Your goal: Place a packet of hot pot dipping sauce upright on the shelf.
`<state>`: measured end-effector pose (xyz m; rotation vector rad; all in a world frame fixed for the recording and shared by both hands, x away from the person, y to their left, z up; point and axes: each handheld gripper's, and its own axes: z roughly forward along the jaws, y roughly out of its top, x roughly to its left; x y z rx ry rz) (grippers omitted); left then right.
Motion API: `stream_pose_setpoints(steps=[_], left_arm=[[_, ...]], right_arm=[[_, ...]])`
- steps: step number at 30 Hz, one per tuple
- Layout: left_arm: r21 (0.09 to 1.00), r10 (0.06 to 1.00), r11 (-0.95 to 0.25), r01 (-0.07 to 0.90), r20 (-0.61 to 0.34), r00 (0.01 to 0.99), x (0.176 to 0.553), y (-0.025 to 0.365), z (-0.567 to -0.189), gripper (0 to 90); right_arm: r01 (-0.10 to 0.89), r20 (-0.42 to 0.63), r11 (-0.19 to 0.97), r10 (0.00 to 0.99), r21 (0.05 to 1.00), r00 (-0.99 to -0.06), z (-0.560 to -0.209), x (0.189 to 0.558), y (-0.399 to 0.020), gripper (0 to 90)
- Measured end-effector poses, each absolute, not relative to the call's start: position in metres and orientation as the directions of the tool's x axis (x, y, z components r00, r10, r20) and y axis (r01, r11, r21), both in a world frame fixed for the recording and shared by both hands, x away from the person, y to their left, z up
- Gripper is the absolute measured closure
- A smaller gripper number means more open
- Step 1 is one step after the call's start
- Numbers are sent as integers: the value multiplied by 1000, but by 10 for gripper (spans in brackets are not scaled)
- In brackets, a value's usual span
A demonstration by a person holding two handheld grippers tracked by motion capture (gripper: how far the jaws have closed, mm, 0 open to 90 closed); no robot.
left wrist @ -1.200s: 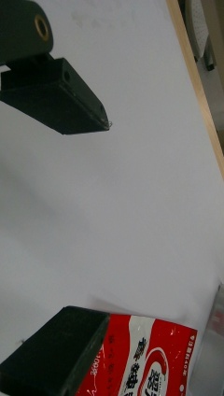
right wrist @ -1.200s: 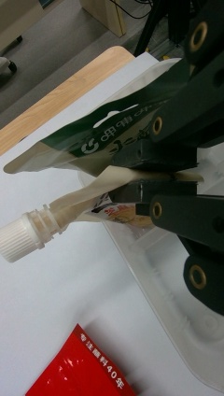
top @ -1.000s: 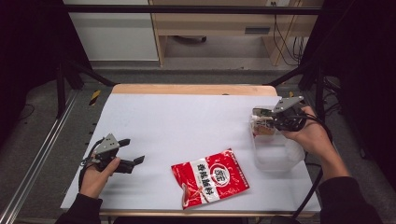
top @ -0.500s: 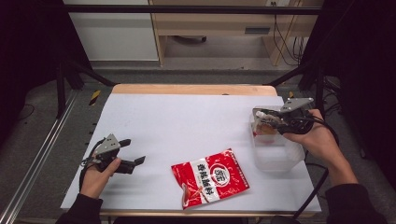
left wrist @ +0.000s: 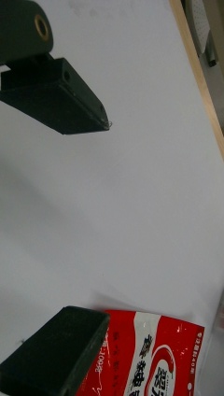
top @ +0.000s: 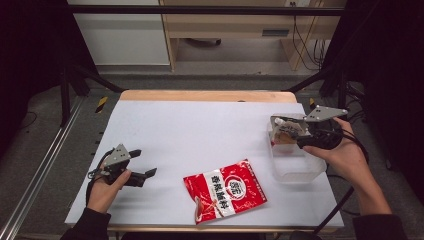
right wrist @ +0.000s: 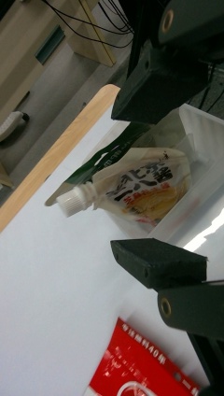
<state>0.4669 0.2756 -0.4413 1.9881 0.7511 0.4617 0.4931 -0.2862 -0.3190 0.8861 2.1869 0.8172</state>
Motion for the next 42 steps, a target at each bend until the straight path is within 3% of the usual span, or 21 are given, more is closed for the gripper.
stream_pose_setpoints(steps=[9,15,20,30,42], left_arm=[[863,659,-393,316,24,752,465,269,-441,70],[859,647,-412,304,41,762,460,262,-442,64],[853,639,-431,296,57,767,458,256,-442,63],[839,629,-457,294,71,774,454,247,-444,64],[839,596,-475,265,85,799,447,226,-442,64]], right_arm=[[336,-296,512,800,790,-522,-309,471,-261,185],[302,-302,492,810,817,-502,-314,458,-235,170],[365,-281,459,850,810,-446,-330,450,-216,166],[375,-245,484,812,791,-530,-361,436,-179,125],[383,-162,479,764,790,-624,-401,408,-168,105]])
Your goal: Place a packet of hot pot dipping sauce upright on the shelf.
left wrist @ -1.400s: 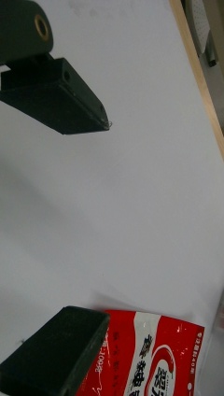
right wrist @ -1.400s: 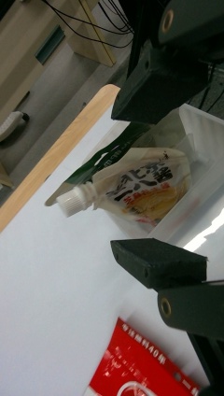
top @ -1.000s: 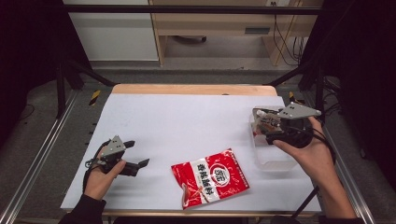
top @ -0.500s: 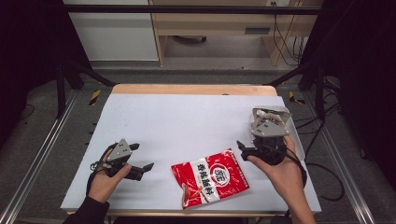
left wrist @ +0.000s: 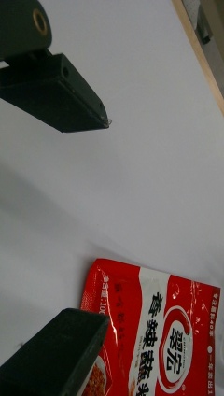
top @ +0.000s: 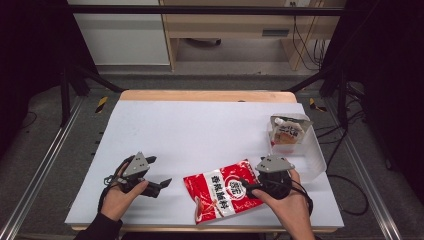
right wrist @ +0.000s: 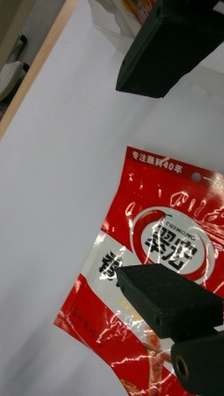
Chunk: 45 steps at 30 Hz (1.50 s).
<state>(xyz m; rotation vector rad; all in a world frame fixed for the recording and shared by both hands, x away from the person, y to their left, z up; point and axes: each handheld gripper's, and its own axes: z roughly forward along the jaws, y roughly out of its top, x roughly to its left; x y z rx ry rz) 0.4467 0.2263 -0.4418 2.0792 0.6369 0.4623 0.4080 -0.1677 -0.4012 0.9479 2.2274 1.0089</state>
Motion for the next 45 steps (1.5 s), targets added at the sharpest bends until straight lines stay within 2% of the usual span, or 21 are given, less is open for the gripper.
stream_pose_setpoints(steps=[13,23,45], left_arm=[[820,554,-515,250,96,827,442,206,-445,65],[817,546,-520,250,93,832,440,203,-446,67],[817,533,-522,243,91,841,439,202,-446,68]], right_arm=[[413,-122,535,706,737,-698,-435,384,-188,106],[472,-59,542,698,695,-714,-448,387,-195,105],[539,36,532,689,653,-724,-465,396,-201,99]])
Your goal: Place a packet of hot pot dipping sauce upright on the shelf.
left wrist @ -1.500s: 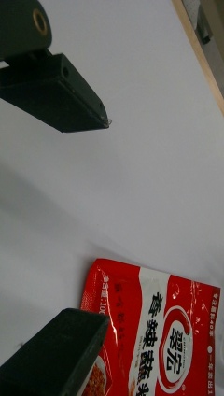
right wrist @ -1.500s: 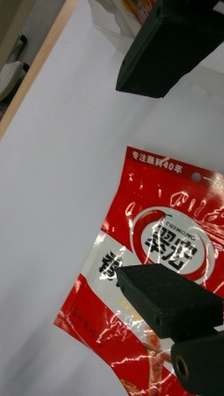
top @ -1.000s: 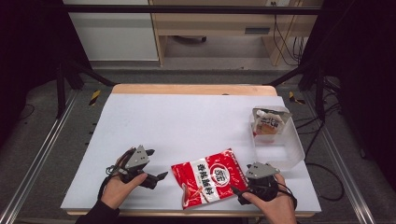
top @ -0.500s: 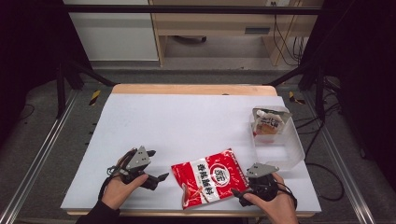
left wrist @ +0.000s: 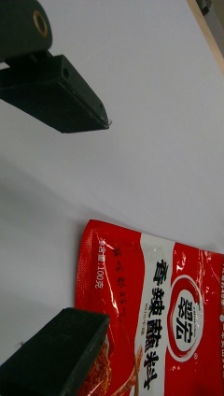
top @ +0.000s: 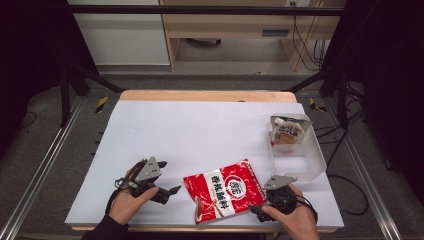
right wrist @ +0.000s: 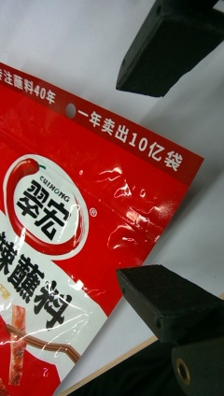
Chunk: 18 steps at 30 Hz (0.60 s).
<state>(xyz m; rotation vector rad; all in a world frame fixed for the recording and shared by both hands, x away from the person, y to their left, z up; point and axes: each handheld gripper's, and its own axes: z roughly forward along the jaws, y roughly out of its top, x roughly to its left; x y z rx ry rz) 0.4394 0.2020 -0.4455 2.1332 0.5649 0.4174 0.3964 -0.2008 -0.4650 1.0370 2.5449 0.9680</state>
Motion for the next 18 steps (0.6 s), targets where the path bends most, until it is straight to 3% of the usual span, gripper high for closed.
stream_pose_setpoints(steps=[11,18], left_arm=[[817,532,-523,242,90,842,440,204,-445,68],[816,533,-525,241,94,841,440,203,-446,68]], right_arm=[[555,76,544,668,629,-740,-469,401,-194,109],[526,79,502,668,686,-740,-461,399,-192,155]])
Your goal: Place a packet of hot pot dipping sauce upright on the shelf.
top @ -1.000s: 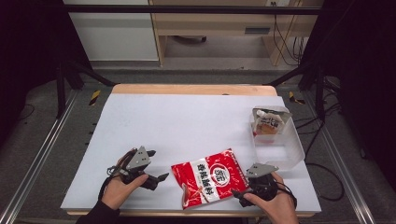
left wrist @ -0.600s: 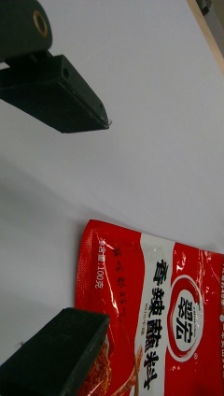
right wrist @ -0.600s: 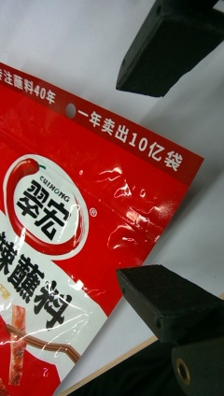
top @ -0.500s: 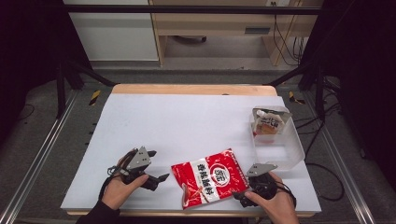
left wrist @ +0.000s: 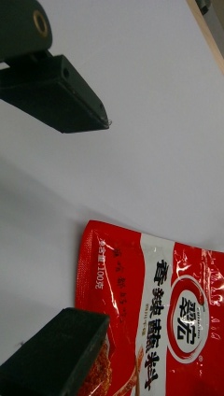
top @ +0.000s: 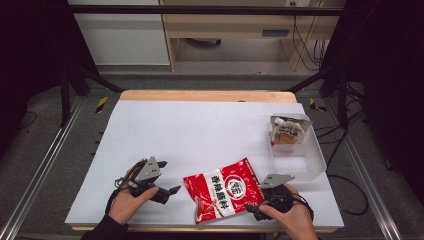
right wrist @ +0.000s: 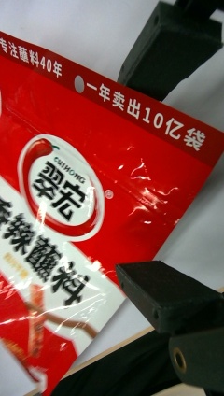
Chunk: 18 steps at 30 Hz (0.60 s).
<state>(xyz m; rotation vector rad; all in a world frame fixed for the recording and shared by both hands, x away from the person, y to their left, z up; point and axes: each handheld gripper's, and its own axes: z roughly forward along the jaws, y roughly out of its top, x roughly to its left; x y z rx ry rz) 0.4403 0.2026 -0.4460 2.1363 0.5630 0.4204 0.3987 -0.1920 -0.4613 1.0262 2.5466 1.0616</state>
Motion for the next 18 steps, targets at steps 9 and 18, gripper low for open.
stream_pose_setpoints(steps=[9,18], left_arm=[[819,537,-519,245,90,839,441,204,-446,68],[818,540,-520,248,89,837,442,204,-447,74]], right_arm=[[529,64,459,710,714,-702,-456,397,-189,449],[505,37,442,725,741,-688,-450,397,-189,760]])
